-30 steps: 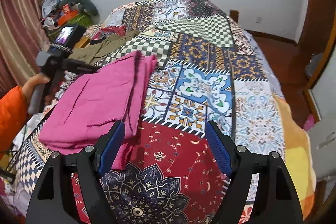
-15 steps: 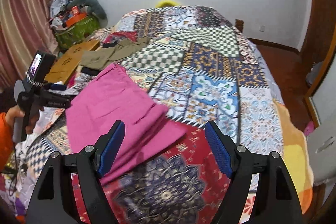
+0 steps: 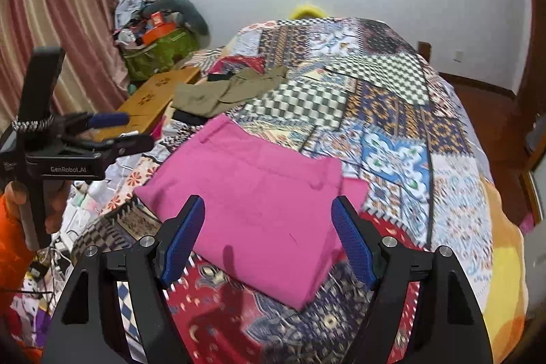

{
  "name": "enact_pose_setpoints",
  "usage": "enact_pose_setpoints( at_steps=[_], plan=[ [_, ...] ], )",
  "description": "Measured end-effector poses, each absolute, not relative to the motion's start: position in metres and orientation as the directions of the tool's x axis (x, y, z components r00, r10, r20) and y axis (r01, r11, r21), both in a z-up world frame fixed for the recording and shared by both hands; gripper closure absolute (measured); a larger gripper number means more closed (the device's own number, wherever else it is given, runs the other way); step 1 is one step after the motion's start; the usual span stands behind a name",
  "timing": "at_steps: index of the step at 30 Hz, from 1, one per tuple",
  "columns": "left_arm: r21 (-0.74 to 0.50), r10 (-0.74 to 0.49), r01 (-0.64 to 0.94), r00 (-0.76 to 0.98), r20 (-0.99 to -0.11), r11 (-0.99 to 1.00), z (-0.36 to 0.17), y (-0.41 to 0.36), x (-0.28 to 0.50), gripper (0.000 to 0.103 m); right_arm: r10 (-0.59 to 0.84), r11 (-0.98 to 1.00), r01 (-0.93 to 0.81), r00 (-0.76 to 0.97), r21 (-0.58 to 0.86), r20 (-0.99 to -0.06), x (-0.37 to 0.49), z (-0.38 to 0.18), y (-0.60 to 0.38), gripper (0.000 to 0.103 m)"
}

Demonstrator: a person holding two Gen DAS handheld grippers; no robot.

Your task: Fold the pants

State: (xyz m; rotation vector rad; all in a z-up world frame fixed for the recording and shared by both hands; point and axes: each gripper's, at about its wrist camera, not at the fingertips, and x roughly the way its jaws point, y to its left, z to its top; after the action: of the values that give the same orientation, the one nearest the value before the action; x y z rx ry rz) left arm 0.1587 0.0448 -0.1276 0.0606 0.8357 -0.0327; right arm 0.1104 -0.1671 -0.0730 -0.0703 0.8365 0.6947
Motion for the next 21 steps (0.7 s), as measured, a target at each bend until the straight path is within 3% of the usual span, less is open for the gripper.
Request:
enact_pose_setpoints(
  at_steps=[5,9,13,21],
  plan=[
    [0.048,-0.016,0.078,0.666,-0.746,0.996,-0.143,0.031,0.184,0.01,0.546,0.761,-0.613,0.43,0.211,-0.719,0.126,-0.084,-0.148,0.041],
    [0.008,-0.049,0.094,0.588,-0.808,0.996,-0.172,0.031,0.198,0.01,0.534,0.756,-0.609,0.362,0.24,-0.764,0.142,-0.109,-0.143,0.047],
    [0.025,-0.04,0.121,0.509,-0.86,0.992,-0.21,0.031,0.199,0.009,0.508,0.749,-0.618,0.306,0.238,-0.805,0.145,-0.134,-0.142,0.048],
    [-0.029,-0.078,0.1,0.526,-0.847,0.995,-0.208,0.052,0.179,0.009,0.511,0.742,-0.632,0.319,0.223,-0.798,0.128,-0.13,-0.156,0.05]
  ],
)
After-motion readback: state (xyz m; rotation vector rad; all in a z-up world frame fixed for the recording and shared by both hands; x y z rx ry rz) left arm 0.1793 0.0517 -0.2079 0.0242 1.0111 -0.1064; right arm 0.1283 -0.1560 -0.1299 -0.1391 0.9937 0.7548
